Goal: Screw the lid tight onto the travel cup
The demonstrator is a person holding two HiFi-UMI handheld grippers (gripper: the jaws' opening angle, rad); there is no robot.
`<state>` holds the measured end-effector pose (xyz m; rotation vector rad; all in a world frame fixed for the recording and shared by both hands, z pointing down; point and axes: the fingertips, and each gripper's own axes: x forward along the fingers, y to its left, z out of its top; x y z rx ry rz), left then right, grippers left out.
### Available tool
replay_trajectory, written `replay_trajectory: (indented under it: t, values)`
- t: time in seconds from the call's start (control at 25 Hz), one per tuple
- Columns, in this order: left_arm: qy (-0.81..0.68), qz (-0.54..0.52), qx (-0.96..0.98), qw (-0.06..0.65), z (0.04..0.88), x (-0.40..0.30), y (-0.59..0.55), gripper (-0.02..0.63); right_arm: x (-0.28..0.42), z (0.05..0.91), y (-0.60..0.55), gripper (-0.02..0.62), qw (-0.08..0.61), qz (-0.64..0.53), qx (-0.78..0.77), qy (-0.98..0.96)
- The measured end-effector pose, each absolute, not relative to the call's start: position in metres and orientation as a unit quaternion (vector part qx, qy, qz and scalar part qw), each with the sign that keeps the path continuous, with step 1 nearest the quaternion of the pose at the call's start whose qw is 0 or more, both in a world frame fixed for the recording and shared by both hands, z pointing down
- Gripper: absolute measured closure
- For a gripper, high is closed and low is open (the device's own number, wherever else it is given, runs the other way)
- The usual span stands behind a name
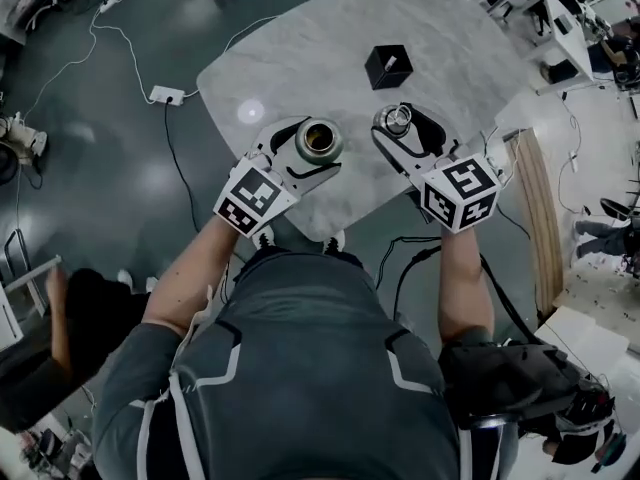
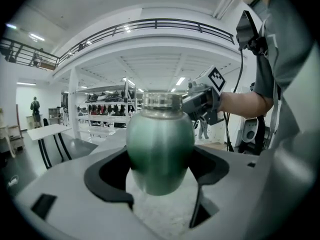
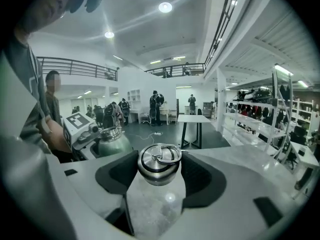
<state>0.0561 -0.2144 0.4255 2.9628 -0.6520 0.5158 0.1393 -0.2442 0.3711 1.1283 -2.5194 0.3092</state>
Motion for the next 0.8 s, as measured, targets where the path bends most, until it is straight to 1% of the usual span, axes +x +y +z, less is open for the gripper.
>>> replay_trajectory:
  t: [0.16,0.32,0.48,0.8]
  values:
    - [-0.204,0.183,0.962,0.015,0.414,0.055,-0.207,0.233,0.129,0.334,-0.228,0.310,0.160,0.091,0.390,-0.902]
    - [-0.204,0.184,0.962,0.006,0.399,0.047,-0.191,0.235,0.105,0.304,-0.203,0.308,0.163,0.062,0.365,-0.914]
    - [-0.198,0.184,0.963,-0.012,0.383,0.043,-0.177,0.235,0.083,0.275,-0.179,0.310,0.149,0.051,0.335,-0.929]
    - [-0.195,0.174,0.965,-0.027,0.369,0.046,-0.171,0.235,0.046,0.244,-0.160,0.308,0.158,0.011,0.281,-0.947]
